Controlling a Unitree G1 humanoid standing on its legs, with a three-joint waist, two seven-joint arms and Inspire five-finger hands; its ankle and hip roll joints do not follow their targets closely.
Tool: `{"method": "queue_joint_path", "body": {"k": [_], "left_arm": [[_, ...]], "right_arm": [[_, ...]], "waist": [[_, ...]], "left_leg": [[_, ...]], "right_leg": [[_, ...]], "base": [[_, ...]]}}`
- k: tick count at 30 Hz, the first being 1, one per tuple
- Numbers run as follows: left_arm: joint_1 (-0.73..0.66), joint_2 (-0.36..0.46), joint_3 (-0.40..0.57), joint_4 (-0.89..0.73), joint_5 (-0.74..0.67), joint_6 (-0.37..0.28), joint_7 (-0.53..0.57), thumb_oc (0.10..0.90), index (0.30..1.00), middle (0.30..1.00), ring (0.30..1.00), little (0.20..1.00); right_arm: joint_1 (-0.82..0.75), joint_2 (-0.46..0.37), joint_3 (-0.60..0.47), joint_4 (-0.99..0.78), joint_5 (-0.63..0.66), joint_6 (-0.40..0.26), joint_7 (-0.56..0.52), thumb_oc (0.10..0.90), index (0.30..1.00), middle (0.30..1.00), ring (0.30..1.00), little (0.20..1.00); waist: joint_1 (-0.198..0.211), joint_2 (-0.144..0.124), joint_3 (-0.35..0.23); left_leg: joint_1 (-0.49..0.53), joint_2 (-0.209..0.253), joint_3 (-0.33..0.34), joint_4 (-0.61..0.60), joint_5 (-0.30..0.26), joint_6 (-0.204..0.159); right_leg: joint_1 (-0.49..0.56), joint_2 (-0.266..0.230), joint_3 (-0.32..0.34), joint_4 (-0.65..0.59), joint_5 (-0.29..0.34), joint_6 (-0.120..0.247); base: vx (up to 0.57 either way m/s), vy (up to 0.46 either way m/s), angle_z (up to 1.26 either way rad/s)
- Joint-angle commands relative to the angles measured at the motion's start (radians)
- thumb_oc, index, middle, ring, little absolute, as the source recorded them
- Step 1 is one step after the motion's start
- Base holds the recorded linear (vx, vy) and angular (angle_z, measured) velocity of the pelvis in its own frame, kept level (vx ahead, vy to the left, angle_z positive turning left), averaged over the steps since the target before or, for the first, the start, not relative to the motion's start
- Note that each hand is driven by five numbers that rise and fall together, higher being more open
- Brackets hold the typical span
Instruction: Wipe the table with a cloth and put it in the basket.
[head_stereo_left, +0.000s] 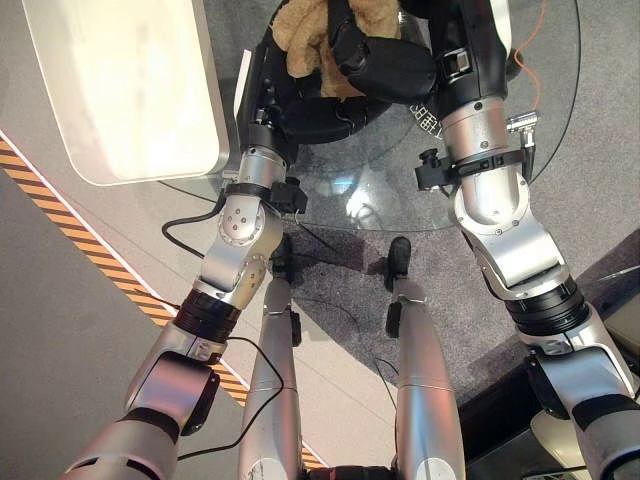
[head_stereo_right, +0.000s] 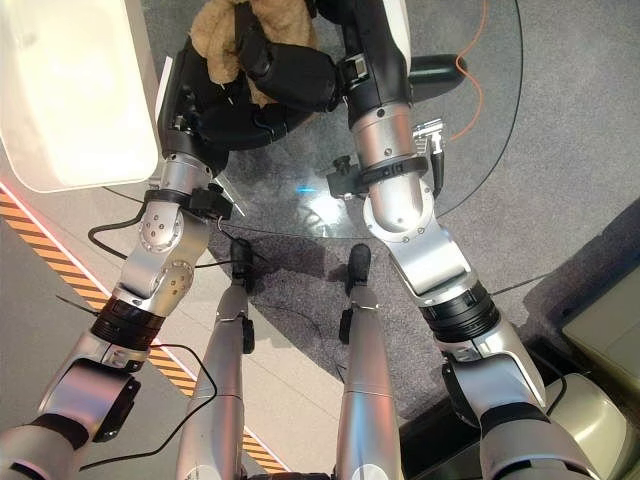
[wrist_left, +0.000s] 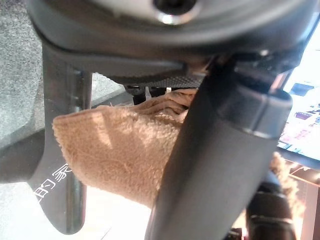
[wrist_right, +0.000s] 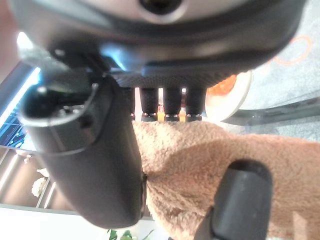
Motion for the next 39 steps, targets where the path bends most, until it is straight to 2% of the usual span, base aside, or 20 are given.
{"method": "queue_joint_path", "body": {"k": [1, 2, 3, 4, 5, 6, 28, 34, 39], "left_arm": [[-0.143, -0.020, -0.018, -0.063, 0.018, -0.058, -0.019, 0.698, 0.813, 0.813, 0.813, 0.798], [-0.146, -0.022, -0.019, -0.057, 0.019, -0.059, -0.021, 0.630, 0.754, 0.754, 0.754, 0.730], [-0.147, -0.023, -0.019, -0.054, 0.021, -0.063, -0.026, 0.358, 0.521, 0.521, 0.521, 0.458], [-0.149, -0.023, -0.018, -0.052, 0.021, -0.067, -0.027, 0.295, 0.467, 0.467, 0.467, 0.395], [-0.149, -0.026, -0.016, -0.050, 0.021, -0.069, -0.031, 0.138, 0.333, 0.333, 0.333, 0.238], [-0.150, -0.027, -0.016, -0.049, 0.021, -0.069, -0.032, 0.100, 0.300, 0.300, 0.300, 0.200], [-0.157, -0.037, -0.013, -0.022, 0.012, -0.067, -0.064, 0.100, 0.300, 0.300, 0.300, 0.200], [-0.146, -0.047, -0.010, -0.020, -0.074, -0.046, -0.104, 0.100, 0.300, 0.300, 0.300, 0.200], [-0.134, -0.074, -0.005, -0.018, -0.209, -0.010, -0.155, 0.100, 0.300, 0.300, 0.300, 0.200]], "right_arm": [[-0.199, 0.054, -0.030, -0.217, 0.017, -0.149, 0.013, 0.100, 0.300, 0.300, 0.300, 0.200], [-0.199, 0.059, -0.029, -0.212, 0.025, -0.151, 0.016, 0.100, 0.300, 0.300, 0.300, 0.200], [-0.195, 0.063, -0.030, -0.209, 0.036, -0.152, 0.020, 0.100, 0.300, 0.300, 0.300, 0.200], [-0.194, 0.064, -0.031, -0.209, 0.046, -0.152, 0.024, 0.100, 0.300, 0.300, 0.300, 0.200], [-0.192, 0.067, -0.032, -0.207, 0.055, -0.152, 0.028, 0.100, 0.300, 0.300, 0.300, 0.200], [-0.192, 0.067, -0.032, -0.206, 0.057, -0.152, 0.029, 0.100, 0.300, 0.300, 0.300, 0.200], [-0.171, 0.102, -0.050, -0.201, 0.088, -0.165, 0.048, 0.100, 0.300, 0.300, 0.300, 0.200], [-0.170, 0.102, -0.049, -0.200, 0.087, -0.163, 0.045, 0.100, 0.300, 0.300, 0.300, 0.200], [-0.176, 0.108, -0.049, -0.197, 0.085, -0.159, 0.043, 0.100, 0.300, 0.300, 0.300, 0.200]], "waist": [[-0.001, -0.014, -0.023], [-0.001, -0.014, -0.023], [-0.002, -0.015, -0.023], [-0.002, -0.015, -0.023], [-0.002, -0.016, -0.023], [-0.002, -0.016, -0.023], [-0.009, -0.018, -0.023], [-0.009, -0.017, -0.023], [-0.011, -0.018, -0.023]], "left_leg": [[0.041, -0.082, 0.079, -0.027, -0.021, 0.088], [0.041, -0.082, 0.079, -0.027, -0.021, 0.088], [0.041, -0.082, 0.079, -0.026, -0.022, 0.087], [0.041, -0.082, 0.079, -0.026, -0.022, 0.087], [0.040, -0.082, 0.079, -0.026, -0.021, 0.087], [0.040, -0.081, 0.079, -0.026, -0.021, 0.087], [0.038, -0.078, 0.078, -0.033, -0.022, 0.088], [0.038, -0.078, 0.077, -0.032, -0.021, 0.088], [0.041, -0.077, 0.079, -0.036, -0.023, 0.088]], "right_leg": [[0.091, 0.120, -0.051, -0.142, 0.042, -0.041], [0.092, 0.120, -0.051, -0.142, 0.041, -0.041], [0.092, 0.120, -0.051, -0.142, 0.042, -0.041], [0.092, 0.120, -0.051, -0.142, 0.042, -0.041], [0.091, 0.120, -0.051, -0.142, 0.042, -0.041], [0.091, 0.120, -0.051, -0.142, 0.042, -0.042], [0.086, 0.124, -0.046, -0.146, 0.045, -0.041], [0.087, 0.123, -0.046, -0.146, 0.045, -0.041], [0.089, 0.122, -0.047, -0.149, 0.045, -0.039]], "base": [[0.00, 0.000, 0.00], [0.00, 0.000, 0.00], [0.00, 0.000, 0.00], [0.00, 0.000, 0.00], [0.00, 0.000, 0.00], [0.00, 0.000, 0.00], [0.00, 0.000, 0.00], [0.00, 0.000, 0.00], [0.00, 0.000, 0.00]]}}
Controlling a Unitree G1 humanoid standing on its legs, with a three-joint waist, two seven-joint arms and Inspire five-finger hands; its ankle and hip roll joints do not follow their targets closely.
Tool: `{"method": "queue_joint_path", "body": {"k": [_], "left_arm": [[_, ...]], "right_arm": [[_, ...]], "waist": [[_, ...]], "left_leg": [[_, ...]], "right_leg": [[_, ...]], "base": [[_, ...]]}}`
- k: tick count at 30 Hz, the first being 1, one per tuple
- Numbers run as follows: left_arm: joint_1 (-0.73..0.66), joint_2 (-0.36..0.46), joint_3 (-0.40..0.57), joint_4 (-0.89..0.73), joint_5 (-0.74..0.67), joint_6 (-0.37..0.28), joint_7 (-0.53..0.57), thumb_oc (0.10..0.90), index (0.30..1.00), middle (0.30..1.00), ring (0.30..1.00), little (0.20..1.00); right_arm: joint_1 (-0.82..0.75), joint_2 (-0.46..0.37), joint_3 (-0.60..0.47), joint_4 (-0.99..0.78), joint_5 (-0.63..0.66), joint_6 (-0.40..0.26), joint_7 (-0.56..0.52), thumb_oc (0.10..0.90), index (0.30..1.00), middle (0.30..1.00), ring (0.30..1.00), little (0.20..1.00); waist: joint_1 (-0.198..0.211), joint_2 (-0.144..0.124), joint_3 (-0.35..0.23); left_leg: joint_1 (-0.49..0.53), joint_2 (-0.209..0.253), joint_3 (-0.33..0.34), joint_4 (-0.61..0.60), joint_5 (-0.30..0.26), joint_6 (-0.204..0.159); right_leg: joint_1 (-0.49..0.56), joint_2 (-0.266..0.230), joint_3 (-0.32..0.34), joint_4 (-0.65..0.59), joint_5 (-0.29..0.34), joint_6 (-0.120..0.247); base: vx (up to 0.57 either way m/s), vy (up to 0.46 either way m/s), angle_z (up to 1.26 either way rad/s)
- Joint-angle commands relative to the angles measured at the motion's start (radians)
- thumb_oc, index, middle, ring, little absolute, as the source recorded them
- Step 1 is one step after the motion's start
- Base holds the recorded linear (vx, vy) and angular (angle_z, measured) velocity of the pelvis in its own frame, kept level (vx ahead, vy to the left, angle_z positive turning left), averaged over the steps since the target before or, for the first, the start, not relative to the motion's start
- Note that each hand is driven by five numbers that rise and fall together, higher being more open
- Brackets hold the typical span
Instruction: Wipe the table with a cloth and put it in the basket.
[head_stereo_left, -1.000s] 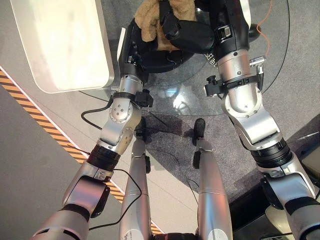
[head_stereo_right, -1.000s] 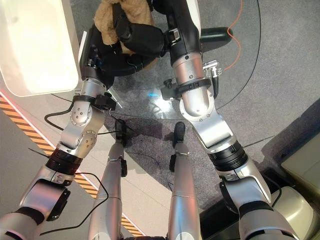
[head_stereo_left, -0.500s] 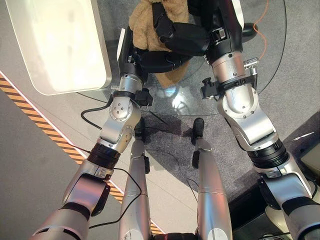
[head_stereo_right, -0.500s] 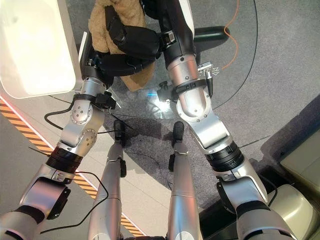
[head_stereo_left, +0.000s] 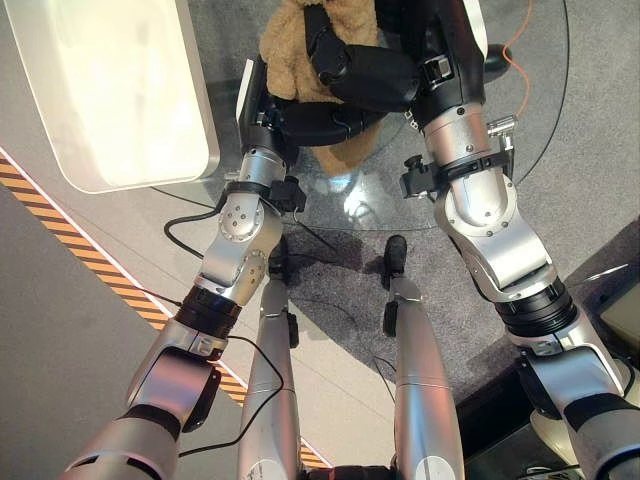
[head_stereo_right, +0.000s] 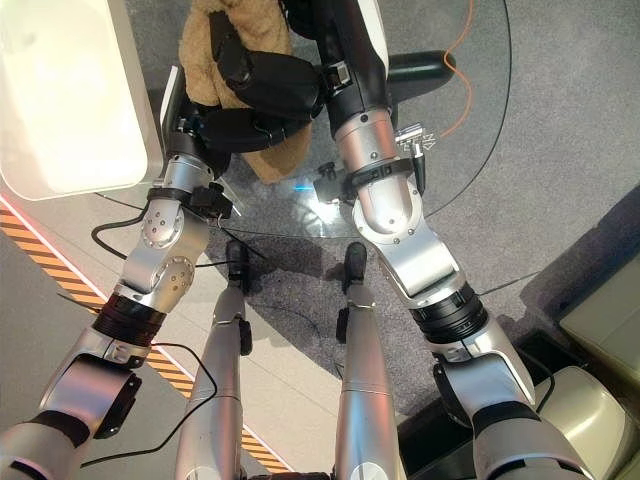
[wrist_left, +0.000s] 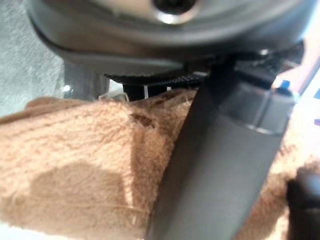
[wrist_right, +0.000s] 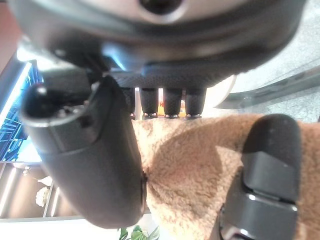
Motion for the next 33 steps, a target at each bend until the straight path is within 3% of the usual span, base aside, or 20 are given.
{"method": "queue_joint_path", "body": {"k": [1, 10, 11, 12, 13, 33], "left_arm": [[-0.115, -0.060, -0.010, -0.073, -0.061, -0.043, -0.091, 0.100, 0.300, 0.300, 0.300, 0.200], [-0.122, -0.062, -0.012, -0.070, -0.050, -0.043, -0.086, 0.100, 0.300, 0.300, 0.300, 0.200], [-0.121, -0.063, -0.012, -0.070, -0.051, -0.043, -0.088, 0.100, 0.300, 0.300, 0.300, 0.200], [-0.121, -0.063, -0.012, -0.070, -0.050, -0.042, -0.087, 0.100, 0.300, 0.300, 0.300, 0.200], [-0.123, -0.063, -0.014, -0.069, -0.053, -0.043, -0.087, 0.100, 0.300, 0.300, 0.300, 0.200], [-0.121, -0.058, 0.000, -0.065, -0.062, -0.052, -0.071, 0.100, 0.300, 0.300, 0.300, 0.200]], "right_arm": [[-0.178, 0.070, -0.053, -0.196, 0.005, -0.157, -0.002, 0.100, 0.300, 0.300, 0.300, 0.200], [-0.187, 0.069, -0.050, -0.193, 0.007, -0.144, -0.011, 0.100, 0.300, 0.300, 0.300, 0.200], [-0.185, 0.069, -0.050, -0.191, 0.010, -0.145, -0.013, 0.199, 0.385, 0.385, 0.385, 0.299], [-0.185, 0.070, -0.049, -0.189, 0.008, -0.147, -0.012, 0.731, 0.841, 0.841, 0.841, 0.831], [-0.185, 0.071, -0.048, -0.188, 0.007, -0.146, -0.015, 0.800, 0.900, 0.900, 0.900, 0.900], [-0.183, 0.056, -0.060, -0.175, -0.001, -0.150, -0.038, 0.800, 0.900, 0.900, 0.900, 0.900]], "waist": [[0.006, -0.019, -0.023], [0.004, -0.015, -0.023], [0.004, -0.015, -0.023], [0.004, -0.015, -0.023], [0.004, -0.015, -0.023], [0.001, -0.018, -0.023]], "left_leg": [[0.034, -0.084, 0.073, -0.026, -0.023, 0.088], [0.028, -0.085, 0.075, -0.025, -0.024, 0.090], [0.030, -0.085, 0.075, -0.025, -0.024, 0.090], [0.031, -0.085, 0.075, -0.025, -0.024, 0.090], [0.030, -0.085, 0.076, -0.024, -0.024, 0.090], [0.025, -0.084, 0.076, -0.020, -0.027, 0.090]], "right_leg": [[0.089, 0.116, -0.048, -0.145, 0.044, -0.037], [0.083, 0.115, -0.045, -0.145, 0.043, -0.038], [0.084, 0.116, -0.045, -0.145, 0.043, -0.038], [0.084, 0.117, -0.045, -0.145, 0.043, -0.038], [0.084, 0.116, -0.045, -0.144, 0.042, -0.039], [0.082, 0.117, -0.045, -0.147, 0.043, -0.039]], "base": [[0.00, 0.000, 0.00], [0.00, 0.000, 0.00], [0.00, 0.000, 0.00], [0.00, 0.000, 0.00], [0.00, 0.000, 0.00], [0.00, 0.000, 0.00]]}}
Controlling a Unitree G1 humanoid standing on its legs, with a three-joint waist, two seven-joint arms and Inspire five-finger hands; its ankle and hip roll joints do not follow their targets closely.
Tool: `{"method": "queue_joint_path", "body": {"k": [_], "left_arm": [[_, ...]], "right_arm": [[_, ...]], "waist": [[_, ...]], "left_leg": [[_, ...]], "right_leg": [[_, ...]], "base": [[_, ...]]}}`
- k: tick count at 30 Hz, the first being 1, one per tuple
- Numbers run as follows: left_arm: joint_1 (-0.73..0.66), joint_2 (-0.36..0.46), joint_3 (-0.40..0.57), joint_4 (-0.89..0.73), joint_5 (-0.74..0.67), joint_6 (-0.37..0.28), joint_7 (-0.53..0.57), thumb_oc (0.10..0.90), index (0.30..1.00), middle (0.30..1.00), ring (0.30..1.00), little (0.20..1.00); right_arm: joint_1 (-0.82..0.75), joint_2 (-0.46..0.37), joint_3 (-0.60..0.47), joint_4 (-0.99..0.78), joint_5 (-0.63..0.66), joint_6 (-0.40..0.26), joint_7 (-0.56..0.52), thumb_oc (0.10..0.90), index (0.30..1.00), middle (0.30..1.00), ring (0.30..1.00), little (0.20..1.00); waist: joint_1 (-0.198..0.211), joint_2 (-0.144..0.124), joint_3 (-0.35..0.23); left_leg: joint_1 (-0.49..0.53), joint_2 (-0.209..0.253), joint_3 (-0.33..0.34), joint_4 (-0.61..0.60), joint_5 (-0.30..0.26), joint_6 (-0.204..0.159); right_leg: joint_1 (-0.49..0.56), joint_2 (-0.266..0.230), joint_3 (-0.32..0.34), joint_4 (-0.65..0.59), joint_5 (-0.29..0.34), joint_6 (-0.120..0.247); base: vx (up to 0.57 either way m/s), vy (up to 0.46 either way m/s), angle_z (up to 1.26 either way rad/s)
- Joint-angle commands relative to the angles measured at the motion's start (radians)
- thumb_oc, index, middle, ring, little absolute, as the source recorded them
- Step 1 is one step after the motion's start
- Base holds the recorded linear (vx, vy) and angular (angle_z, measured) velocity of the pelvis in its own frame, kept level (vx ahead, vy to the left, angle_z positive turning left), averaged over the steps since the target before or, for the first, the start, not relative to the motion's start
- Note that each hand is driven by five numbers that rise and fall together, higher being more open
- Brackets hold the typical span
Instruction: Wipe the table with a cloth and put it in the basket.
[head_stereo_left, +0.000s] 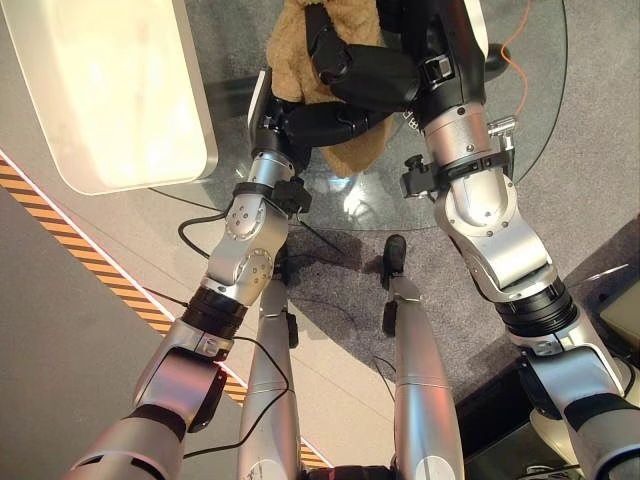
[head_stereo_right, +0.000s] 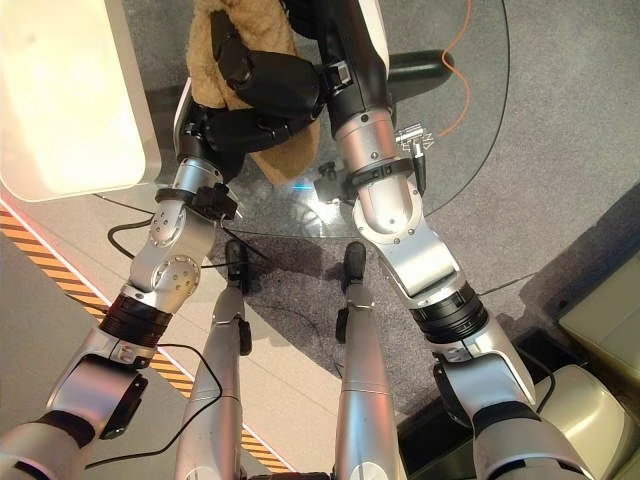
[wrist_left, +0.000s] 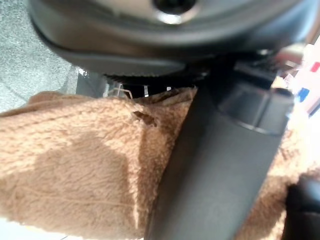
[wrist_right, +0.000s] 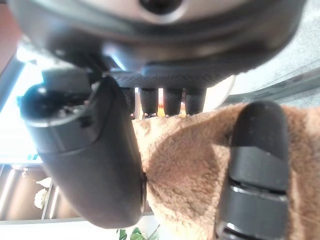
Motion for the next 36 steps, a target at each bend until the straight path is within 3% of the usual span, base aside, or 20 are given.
{"method": "queue_joint_path", "body": {"k": [1, 36], "left_arm": [[-0.119, -0.036, 0.000, -0.064, -0.012, -0.066, -0.064, 0.100, 0.300, 0.300, 0.300, 0.200], [-0.123, -0.023, 0.031, -0.066, -0.006, -0.094, -0.050, 0.100, 0.300, 0.300, 0.300, 0.200]], "right_arm": [[-0.182, 0.058, -0.061, -0.176, -0.002, -0.152, -0.033, 0.800, 0.900, 0.900, 0.900, 0.900], [-0.183, 0.058, -0.086, -0.180, 0.007, -0.168, -0.026, 0.800, 0.900, 0.900, 0.900, 0.900]], "waist": [[0.004, -0.018, -0.023], [-0.001, -0.011, -0.023]], "left_leg": [[0.026, -0.086, 0.075, -0.018, -0.027, 0.090], [0.012, -0.086, 0.075, -0.005, -0.037, 0.090]], "right_leg": [[0.081, 0.115, -0.045, -0.140, 0.042, -0.038], [0.068, 0.111, -0.036, -0.138, 0.041, -0.037]], "base": [[0.00, 0.000, 0.00], [0.00, 0.000, 0.00]]}}
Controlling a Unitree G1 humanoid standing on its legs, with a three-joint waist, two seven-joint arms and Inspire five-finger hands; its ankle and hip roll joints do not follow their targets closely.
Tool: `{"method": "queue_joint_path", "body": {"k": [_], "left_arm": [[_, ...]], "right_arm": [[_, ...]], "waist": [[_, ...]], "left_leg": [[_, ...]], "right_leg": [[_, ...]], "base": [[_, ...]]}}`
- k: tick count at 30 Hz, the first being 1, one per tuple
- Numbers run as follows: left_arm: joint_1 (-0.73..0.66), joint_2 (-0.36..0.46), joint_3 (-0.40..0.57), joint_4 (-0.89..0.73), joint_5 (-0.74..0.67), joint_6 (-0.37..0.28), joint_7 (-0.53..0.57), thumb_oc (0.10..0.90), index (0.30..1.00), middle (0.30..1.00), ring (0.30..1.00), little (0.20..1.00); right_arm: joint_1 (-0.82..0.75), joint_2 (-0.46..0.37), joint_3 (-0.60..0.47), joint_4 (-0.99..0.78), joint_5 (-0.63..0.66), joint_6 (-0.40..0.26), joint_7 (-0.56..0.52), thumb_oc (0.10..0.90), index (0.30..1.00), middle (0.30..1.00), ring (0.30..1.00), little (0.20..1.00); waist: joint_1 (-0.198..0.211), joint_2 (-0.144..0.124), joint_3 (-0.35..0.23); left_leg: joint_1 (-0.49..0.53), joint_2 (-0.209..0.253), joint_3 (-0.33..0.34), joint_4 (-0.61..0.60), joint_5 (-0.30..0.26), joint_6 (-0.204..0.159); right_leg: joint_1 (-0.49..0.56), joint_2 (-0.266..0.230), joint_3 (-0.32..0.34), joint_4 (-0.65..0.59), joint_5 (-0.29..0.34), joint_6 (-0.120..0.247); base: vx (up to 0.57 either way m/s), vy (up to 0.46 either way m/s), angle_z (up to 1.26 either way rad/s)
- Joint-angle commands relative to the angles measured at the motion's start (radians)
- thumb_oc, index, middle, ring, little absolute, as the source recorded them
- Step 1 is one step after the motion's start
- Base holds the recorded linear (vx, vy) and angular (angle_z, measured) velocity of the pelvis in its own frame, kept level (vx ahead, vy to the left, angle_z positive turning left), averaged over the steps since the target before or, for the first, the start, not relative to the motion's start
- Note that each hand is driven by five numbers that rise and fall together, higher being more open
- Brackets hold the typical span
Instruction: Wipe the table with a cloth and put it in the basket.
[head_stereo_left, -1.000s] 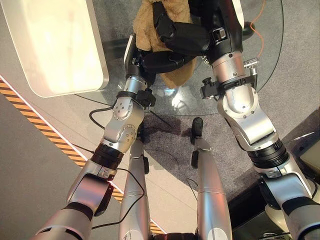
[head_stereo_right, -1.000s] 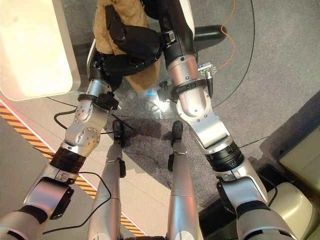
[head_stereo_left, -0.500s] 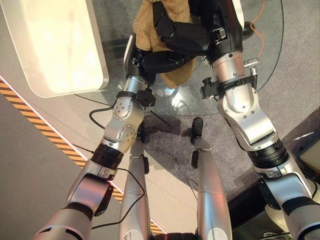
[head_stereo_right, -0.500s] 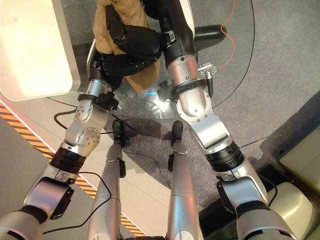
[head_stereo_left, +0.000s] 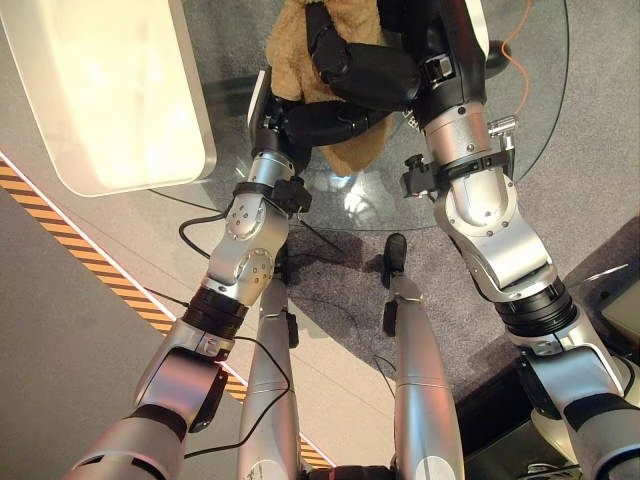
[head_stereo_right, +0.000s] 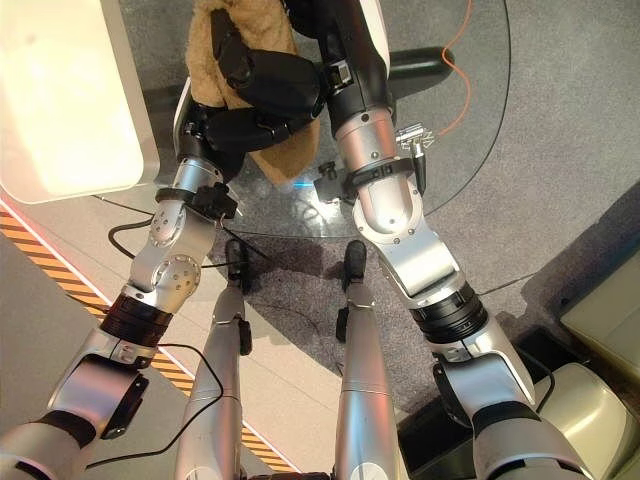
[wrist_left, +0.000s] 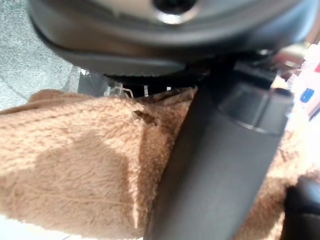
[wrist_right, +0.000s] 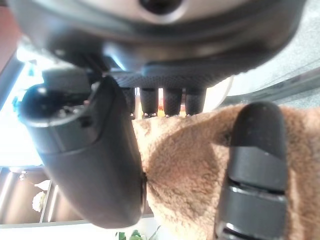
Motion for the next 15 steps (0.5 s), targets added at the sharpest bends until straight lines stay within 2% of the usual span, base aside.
{"method": "queue_joint_path", "body": {"k": [1, 15], "left_arm": [[-0.123, -0.025, 0.027, -0.066, -0.004, -0.096, -0.050, 0.100, 0.300, 0.300, 0.300, 0.200], [-0.117, -0.034, 0.036, -0.066, -0.006, -0.110, -0.031, 0.100, 0.300, 0.300, 0.300, 0.200]], "right_arm": [[-0.183, 0.057, -0.084, -0.182, 0.005, -0.167, -0.025, 0.800, 0.900, 0.900, 0.900, 0.900], [-0.181, 0.061, -0.092, -0.182, -0.002, -0.169, -0.023, 0.800, 0.900, 0.900, 0.900, 0.900]], "waist": [[-0.001, -0.011, -0.023], [-0.001, -0.013, -0.023]], "left_leg": [[0.014, -0.086, 0.066, -0.001, -0.036, 0.088], [0.009, -0.086, 0.064, -0.003, -0.035, 0.087]], "right_leg": [[0.075, 0.111, -0.044, -0.133, 0.040, -0.038], [0.073, 0.115, -0.043, -0.137, 0.039, -0.039]], "base": [[0.00, 0.000, 0.00], [0.00, 0.000, 0.00]]}}
